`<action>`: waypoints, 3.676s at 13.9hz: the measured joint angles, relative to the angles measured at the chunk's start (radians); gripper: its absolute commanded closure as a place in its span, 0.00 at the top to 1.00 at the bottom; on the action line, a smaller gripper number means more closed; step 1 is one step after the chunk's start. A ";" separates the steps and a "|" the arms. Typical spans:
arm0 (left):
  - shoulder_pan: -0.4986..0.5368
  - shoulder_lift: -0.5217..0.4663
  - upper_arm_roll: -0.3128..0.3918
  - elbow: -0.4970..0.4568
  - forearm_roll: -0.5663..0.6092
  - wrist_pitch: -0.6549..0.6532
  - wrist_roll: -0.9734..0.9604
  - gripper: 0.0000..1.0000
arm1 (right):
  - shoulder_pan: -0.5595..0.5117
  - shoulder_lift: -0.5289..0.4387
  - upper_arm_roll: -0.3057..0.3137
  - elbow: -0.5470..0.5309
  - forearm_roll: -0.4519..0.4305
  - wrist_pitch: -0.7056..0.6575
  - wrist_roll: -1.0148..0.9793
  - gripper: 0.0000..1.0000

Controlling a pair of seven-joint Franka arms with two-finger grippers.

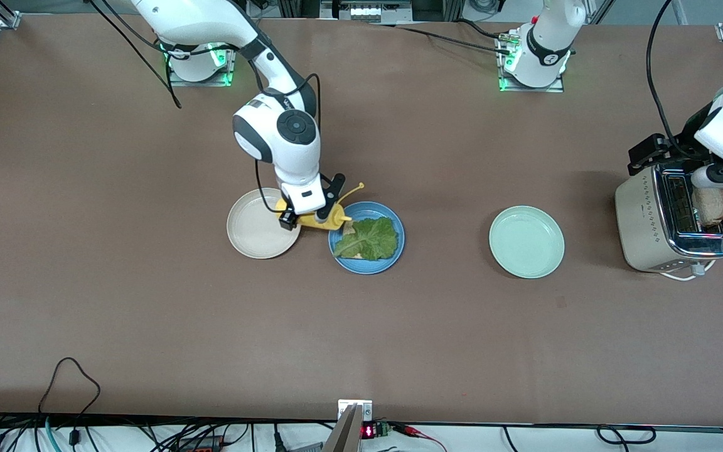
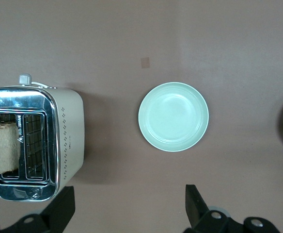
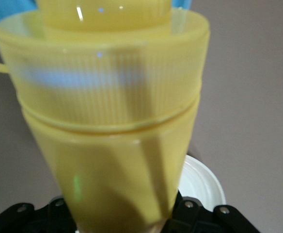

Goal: Make sandwich in blue plate with both arms
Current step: 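Carry the yellow bottle back beside the cream plate, then lower the yellow bottle upright onto the table with the right gripper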

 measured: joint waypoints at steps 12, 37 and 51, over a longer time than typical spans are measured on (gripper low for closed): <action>0.000 0.000 -0.020 0.002 0.000 0.000 0.000 1.00 | -0.551 -0.374 0.149 -0.156 0.271 -0.198 -0.659 0.00; 0.005 -0.001 -0.021 0.003 0.000 0.000 -0.001 1.00 | -1.257 0.053 0.150 -0.166 0.930 -0.211 -1.908 0.72; 0.006 -0.001 -0.021 0.003 0.000 0.000 -0.001 1.00 | -1.273 0.072 0.150 -0.145 0.934 -0.208 -1.906 1.00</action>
